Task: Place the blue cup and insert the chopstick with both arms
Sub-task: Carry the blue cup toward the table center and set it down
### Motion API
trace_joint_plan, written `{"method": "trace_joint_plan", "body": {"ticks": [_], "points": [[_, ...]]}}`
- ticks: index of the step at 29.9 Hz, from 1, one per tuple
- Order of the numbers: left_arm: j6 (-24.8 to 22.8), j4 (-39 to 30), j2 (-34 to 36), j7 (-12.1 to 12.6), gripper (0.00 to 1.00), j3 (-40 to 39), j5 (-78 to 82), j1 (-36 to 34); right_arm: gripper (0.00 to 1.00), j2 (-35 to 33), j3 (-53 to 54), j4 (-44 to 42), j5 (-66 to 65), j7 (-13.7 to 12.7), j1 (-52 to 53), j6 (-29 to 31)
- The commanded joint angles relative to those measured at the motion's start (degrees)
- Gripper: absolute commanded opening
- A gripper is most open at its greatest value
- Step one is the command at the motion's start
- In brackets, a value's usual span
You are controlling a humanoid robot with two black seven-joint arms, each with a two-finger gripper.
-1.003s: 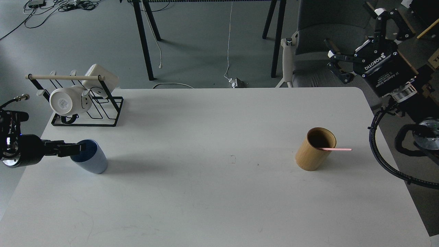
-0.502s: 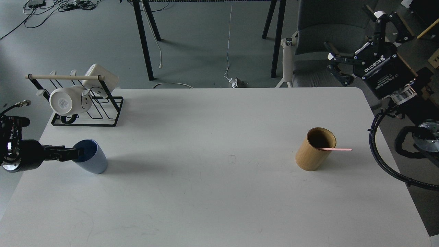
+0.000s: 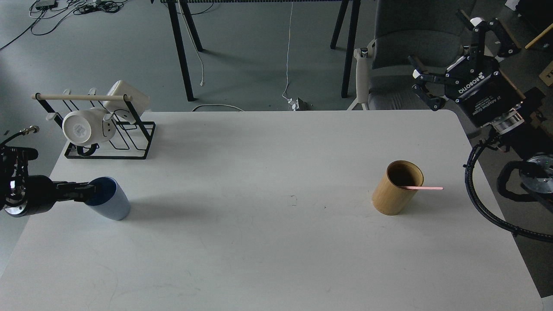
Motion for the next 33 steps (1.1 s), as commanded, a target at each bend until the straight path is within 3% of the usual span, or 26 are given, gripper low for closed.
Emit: {"method": "trace_joint_plan", "body": {"ticks": [1,4,11,15,17,21,23,28,33], "points": [[1.5,-0.2,0.1,0.0,0.04,-0.1,1.2,0.5,0.99,0.0,0.1,0.0,0.0,0.0,-0.3,0.0],[3.5,-0.8,0.2,0.0,0.02,-0.1,1.6,0.3,0.99,0.0,0.1,0.0,0.0,0.0,-0.4,0.0],[4.5,-9.4,1.9,0.0,0.01,-0.7,1.5,-3.1,0.99,0.2,1.7,-1.5,0.1,0.0,-0.4,0.0],[3.6,-13.8,1.0,0.0,0.01,-0.7,1.5,-8.2,0.99,0.3,4.0,-3.7,0.1,0.0,-0.3,0.0],[0.7,-16.3,-0.8,0.0,0.01,-0.5,1.3,-12.9,0.99,0.5,6.0,-5.5,0.1,0.0,-0.2,0.0],[-6.9,-16.8,-8.1,0.0,0.01,0.7,0.8,-21.1,0.99,0.8,9.4,-9.0,0.3,0.0,-0.2,0.0],[-8.8,-15.3,-13.3,0.0,0.01,5.2,0.8,-25.7,0.99,0.8,10.1,-9.9,0.5,0.0,-0.3,0.0],[-8.8,-7.1,-29.5,0.0,0.01,19.1,0.5,-33.3,0.99,0.8,10.2,-10.8,0.6,0.0,-0.2,0.0],[-9.4,-4.4,-37.9,0.0,0.02,25.0,0.5,-35.7,0.99,0.7,10.1,-11.4,0.6,0.0,-0.3,0.0]]}}
